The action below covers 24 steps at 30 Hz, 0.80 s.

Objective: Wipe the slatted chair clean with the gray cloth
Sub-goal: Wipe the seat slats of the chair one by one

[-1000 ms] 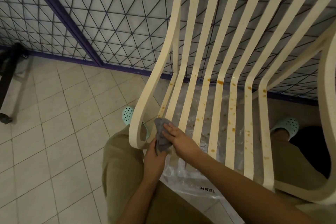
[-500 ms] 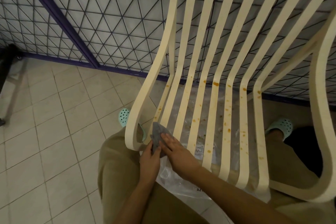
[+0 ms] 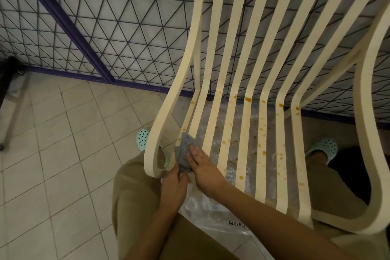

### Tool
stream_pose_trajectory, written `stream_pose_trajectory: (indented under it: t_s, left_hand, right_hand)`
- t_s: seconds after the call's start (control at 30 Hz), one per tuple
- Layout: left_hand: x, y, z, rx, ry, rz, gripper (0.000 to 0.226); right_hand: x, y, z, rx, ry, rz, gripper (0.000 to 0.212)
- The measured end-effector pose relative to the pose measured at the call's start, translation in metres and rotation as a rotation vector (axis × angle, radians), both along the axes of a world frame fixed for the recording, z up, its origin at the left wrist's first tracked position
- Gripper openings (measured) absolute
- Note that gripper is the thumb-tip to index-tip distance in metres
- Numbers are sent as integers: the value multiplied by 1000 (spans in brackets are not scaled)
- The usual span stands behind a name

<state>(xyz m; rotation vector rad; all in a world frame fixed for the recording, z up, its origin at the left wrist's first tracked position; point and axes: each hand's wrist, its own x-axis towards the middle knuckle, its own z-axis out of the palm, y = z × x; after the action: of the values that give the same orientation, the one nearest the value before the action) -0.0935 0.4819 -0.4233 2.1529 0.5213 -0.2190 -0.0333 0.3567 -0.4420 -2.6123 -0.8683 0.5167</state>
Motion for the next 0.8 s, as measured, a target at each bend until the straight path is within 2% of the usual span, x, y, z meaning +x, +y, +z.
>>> stream_pose_trajectory:
  t_s: [0.07,0.2,0.47,0.6,0.8]
  left_hand:
    - [2,-1,1,-37,16,29,15]
    - [2,-2,4,-107,9,56,19]
    - [1,-1,-2,-188,-5,91,21]
    - [2,-1,-1,-222,-6,93,33]
    - [1,-1,2,-228,38,114,39]
  right_hand:
    - [-12,-5,-3,54,8,-1,64]
    - [-32,-14,-8,109,-14,41,57]
    - [-11,-18,-10,21,-40,99,60]
    - [13,-13,-11,-27,-30,66,63]
    - [51,-9,-3,-125,1,35,56]
